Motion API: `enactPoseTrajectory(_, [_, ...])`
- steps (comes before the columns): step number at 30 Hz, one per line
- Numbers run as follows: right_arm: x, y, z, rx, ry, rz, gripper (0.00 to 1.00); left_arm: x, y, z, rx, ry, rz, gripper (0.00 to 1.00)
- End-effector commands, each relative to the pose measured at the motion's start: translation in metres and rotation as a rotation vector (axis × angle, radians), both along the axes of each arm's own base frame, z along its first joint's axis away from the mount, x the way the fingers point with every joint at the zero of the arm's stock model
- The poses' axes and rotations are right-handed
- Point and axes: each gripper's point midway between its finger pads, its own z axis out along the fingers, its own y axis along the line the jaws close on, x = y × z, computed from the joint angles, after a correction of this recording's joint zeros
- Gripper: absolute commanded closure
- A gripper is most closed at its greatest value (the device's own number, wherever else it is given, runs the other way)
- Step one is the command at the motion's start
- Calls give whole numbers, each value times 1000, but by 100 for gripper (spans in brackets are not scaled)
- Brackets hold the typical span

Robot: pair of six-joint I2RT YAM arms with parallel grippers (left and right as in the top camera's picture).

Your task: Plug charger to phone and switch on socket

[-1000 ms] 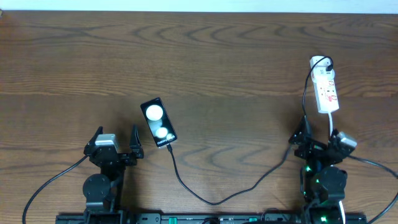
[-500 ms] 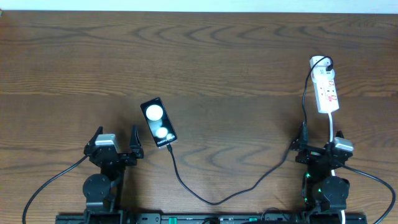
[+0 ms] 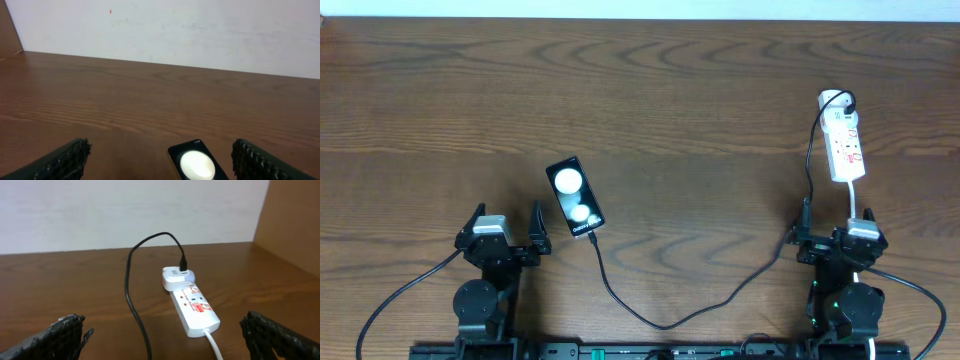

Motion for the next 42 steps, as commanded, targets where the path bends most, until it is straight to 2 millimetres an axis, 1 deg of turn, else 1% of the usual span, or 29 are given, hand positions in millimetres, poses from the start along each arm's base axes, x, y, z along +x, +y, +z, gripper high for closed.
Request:
enactPoseTrajectory(1, [0,5,-1,-49,8,37,1,-1,1,-15,13,47,1,8])
enactPoseTrajectory(42, [1,6,-1,-34,6,40,1,-1,1,-15,13,47,1,8])
